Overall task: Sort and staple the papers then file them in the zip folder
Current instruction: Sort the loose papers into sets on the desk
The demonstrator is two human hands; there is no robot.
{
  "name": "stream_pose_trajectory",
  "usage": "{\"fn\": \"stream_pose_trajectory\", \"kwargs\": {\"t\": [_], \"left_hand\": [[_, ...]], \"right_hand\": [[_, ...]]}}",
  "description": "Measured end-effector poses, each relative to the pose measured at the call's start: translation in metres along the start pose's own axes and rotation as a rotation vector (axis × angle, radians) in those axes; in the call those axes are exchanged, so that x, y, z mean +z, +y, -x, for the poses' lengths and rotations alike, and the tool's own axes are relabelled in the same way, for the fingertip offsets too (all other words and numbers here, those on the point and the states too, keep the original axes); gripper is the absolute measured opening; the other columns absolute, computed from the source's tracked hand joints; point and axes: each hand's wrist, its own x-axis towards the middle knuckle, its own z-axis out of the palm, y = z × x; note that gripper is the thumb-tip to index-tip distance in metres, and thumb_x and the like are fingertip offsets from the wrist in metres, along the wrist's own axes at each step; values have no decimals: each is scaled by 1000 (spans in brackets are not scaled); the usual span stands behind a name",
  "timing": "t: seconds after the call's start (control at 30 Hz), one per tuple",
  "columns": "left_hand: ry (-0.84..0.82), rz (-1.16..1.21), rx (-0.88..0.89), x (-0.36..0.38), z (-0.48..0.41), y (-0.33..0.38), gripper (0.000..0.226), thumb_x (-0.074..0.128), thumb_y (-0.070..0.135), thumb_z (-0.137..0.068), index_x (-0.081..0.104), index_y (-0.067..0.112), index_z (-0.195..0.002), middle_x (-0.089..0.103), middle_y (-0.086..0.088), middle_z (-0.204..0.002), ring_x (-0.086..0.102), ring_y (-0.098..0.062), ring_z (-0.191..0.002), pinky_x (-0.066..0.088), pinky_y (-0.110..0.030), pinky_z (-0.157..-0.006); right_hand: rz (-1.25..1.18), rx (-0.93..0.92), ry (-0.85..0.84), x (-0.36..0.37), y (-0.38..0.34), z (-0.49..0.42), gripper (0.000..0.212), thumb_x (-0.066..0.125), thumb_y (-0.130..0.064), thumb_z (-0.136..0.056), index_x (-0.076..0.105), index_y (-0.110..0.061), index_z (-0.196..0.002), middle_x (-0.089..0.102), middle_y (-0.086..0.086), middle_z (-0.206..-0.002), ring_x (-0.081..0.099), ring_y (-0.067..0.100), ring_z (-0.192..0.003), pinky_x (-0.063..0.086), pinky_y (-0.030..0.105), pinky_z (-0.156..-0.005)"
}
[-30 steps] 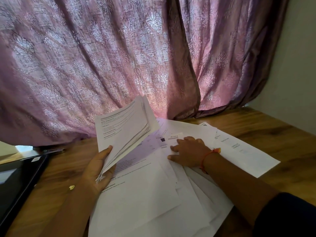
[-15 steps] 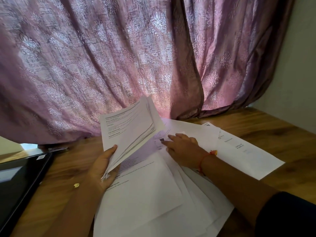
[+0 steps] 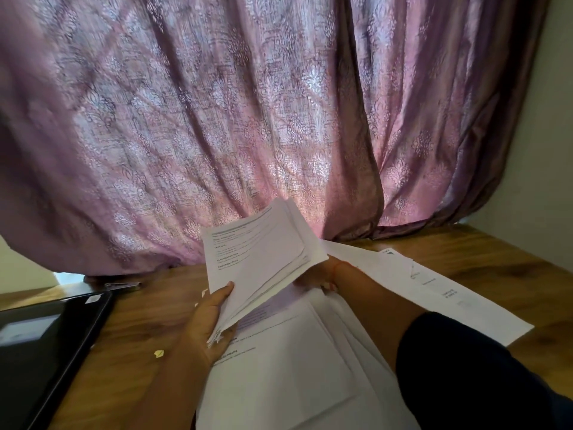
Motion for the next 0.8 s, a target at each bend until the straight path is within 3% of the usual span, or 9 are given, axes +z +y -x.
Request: {"fn": "stream_pose_trajectory", "kwargs": {"t": [0.03, 0.1, 0.2, 0.3, 0.33, 0.4, 0.5, 0.6, 0.8], "left_hand": [[-4, -8, -4, 0, 0, 0, 36, 63, 12, -98, 62, 5, -133, 74, -16, -110, 76, -21, -67, 55, -25, -42], [-4, -17, -3, -1, -2, 0, 36, 64, 13, -97, 63, 6, -133, 71, -19, -119, 76, -23, -70, 56, -26, -44], [-10, -1, -5, -6, -7, 1, 39, 67, 14, -95, 63, 8, -133, 72, -18, -120, 77, -26, -83, 60, -31, -54], [-14, 15, -1, -8, -9, 1, 39, 67, 15, -94, 64, 8, -132, 73, -17, -118, 77, -27, -85, 61, -32, -54], [-15, 16, -1, -8, -9, 0, 38, 66, 14, -95, 64, 8, -132, 73, -17, -118, 77, -26, -82, 60, -31, -53], [-31, 11, -5, -9, -10, -1, 37, 65, 14, -96, 63, 7, -133, 73, -17, -118, 77, -24, -79, 59, -29, -49], [-60, 11, -8, -8, -10, -2, 38, 62, 14, -97, 62, 7, -135, 74, -15, -113, 77, -22, -78, 59, -28, -50], [-84, 11, -5, -6, -10, -3, 36, 60, 14, -99, 62, 8, -134, 77, -12, -104, 77, -21, -77, 59, -28, -49], [-91, -38, -20, -7, -10, -4, 33, 62, 18, -99, 65, 8, -130, 77, -13, -105, 77, -23, -78, 60, -30, -52]], "right_hand": [[-50, -28, 22, -2, -4, 3, 49, 66, -21, -93, 52, 2, -134, 61, 13, -123, 58, 27, -111, 46, 39, -104], [-125, -19, 108, -9, -3, 13, 38, 61, -7, -94, 54, 9, -128, 57, 4, -86, 55, 15, -77, 52, 25, -78], [-297, 125, 116, -21, 11, 15, 51, 70, -8, -87, 52, 3, -133, 59, 6, -88, 49, 12, -64, 42, 22, -56], [-323, 184, 223, -38, 24, 20, 42, 62, -25, -95, 56, -1, -130, 61, 19, -125, 64, 27, -95, 47, 29, -65], [-334, 186, 266, -43, 33, 18, 40, 57, -33, -98, 60, -3, -125, 62, 19, -126, 64, 30, -103, 47, 30, -75], [-471, 164, 237, -49, 60, 8, 43, 66, -38, -90, 65, 0, -112, 67, 23, -115, 63, 32, -92, 50, 35, -83], [-620, 159, 91, -53, 86, 26, 56, 82, -26, -75, 62, 7, -116, 65, 25, -120, 65, 30, -97, 49, 54, -99], [-672, 169, 14, -47, 86, 48, 37, 77, -11, -83, 64, 2, -114, 72, 16, -112, 70, 25, -104, 56, 39, -91], [-587, 54, 120, -45, 93, 63, 17, 69, -11, -90, 68, -9, -107, 75, 4, -97, 72, 7, -64, 53, 18, -57]]}}
